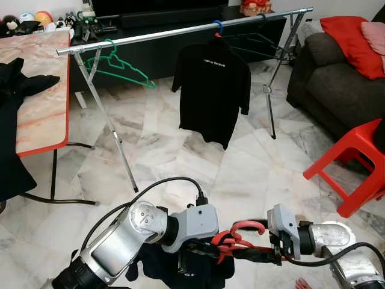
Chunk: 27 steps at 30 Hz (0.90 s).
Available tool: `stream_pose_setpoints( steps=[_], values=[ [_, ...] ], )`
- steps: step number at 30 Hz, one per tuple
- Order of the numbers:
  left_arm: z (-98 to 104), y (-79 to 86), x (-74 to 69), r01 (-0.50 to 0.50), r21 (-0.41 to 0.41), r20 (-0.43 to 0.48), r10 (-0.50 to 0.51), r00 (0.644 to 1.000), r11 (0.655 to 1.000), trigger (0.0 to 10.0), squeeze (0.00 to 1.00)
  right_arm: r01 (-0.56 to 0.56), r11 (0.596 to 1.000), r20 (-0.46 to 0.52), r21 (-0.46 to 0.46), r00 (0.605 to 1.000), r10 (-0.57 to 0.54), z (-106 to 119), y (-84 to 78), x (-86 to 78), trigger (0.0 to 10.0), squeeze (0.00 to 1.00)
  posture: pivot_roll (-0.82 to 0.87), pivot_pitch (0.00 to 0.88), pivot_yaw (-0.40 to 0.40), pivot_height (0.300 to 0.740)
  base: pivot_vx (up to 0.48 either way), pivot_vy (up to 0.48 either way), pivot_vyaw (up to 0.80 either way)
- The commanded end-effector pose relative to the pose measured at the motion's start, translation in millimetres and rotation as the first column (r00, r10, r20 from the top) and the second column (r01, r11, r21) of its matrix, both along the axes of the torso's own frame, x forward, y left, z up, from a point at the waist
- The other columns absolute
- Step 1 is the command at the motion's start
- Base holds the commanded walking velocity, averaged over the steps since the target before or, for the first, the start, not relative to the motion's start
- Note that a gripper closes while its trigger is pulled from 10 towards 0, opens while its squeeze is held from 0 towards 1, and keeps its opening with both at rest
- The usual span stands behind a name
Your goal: Hang hanger
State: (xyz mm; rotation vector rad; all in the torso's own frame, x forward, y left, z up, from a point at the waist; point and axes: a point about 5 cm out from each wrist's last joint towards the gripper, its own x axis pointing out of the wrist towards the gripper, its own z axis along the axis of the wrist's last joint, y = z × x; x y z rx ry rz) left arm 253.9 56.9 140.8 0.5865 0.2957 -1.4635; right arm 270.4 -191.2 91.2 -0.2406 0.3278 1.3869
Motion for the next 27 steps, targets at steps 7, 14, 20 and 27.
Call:
stream_pose_setpoints(
  steps=[7, 14, 20, 27],
  values=[
    [13, -11.7, -1.1, 0.041, -0.028, 0.050, -0.040, 0.998, 0.999, 10.0, 0.00, -0.011, 1.000, -0.008, -0.017, 1.000, 0.011, -10, 4.7, -5.0, 10.0, 0.00, -0.01, 0.139, -0.025, 0.740, 0.000, 0.000, 0.00],
    [15, -17.9, 3.1, 0.028, -0.047, 0.070, -0.025, 0.997, 0.998, 10.0, 0.00, 0.010, 1.000, -0.003, 0.004, 1.000, -0.010, -12, 11.3, -3.4, 0.0, 0.00, -0.01, 0.125, -0.025, 0.740, 0.000, 0.000, 0.00],
    [20, -23.4, 6.1, 0.022, -0.067, 0.081, -0.016, 0.997, 0.998, 10.0, 0.00, 0.031, 0.999, 0.009, 0.006, 0.999, -0.031, -14, 12.7, -2.6, 0.0, 0.00, -0.01, 0.125, -0.025, 0.740, 0.000, 0.000, 0.00],
    [21, -24.3, 9.7, 0.007, -0.074, 0.096, 0.000, 0.995, 0.997, 10.0, 0.00, 0.024, 1.000, -0.007, 0.005, 1.000, -0.024, -15, 11.2, -6.4, 0.0, 0.00, -0.01, 0.132, -0.029, 0.740, 0.000, 0.000, 0.00]
  ],
)
